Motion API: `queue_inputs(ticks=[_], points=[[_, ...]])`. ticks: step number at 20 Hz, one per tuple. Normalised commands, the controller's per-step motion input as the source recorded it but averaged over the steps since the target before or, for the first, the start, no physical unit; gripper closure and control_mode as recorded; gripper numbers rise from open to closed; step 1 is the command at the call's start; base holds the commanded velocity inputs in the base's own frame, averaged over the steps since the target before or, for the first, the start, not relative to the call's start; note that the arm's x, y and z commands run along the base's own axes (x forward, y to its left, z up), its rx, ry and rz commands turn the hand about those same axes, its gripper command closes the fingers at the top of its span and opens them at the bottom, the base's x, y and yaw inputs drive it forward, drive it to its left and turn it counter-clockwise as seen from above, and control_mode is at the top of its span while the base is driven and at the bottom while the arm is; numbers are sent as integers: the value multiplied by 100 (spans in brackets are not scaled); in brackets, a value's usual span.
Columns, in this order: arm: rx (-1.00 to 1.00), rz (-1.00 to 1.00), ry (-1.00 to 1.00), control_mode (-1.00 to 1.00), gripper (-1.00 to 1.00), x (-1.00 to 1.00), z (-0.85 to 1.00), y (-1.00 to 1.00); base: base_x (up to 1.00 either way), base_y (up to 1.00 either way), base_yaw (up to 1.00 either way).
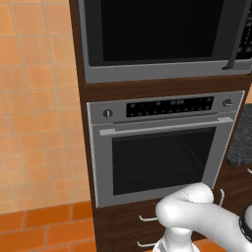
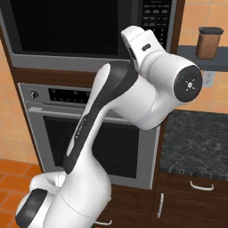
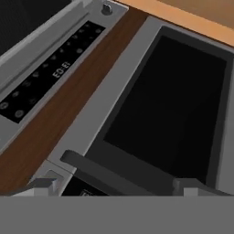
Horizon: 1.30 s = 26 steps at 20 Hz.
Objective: Open the microwave, place the bowl with waffle inside the microwave, then close the microwave door and turn it on.
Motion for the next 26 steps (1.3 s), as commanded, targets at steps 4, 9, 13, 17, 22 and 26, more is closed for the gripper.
queue_inputs(ticks=[4, 9, 13, 17, 22, 26], points=[[-12, 0, -23, -100, -100, 34, -32, 0, 0, 0, 0], [-7, 0, -8, -100, -100, 31, -12, 0, 0, 0, 0], [-2, 0, 0, -100, 100, 34, 0, 0, 0, 0, 0], [0, 0, 0, -100, 100, 29, 0, -1, 0, 0, 0], [0, 0, 2, -100, 100, 23, 0, -2, 0, 0, 0], [0, -1, 6, -100, 100, 27, 0, -11, 0, 0, 0]])
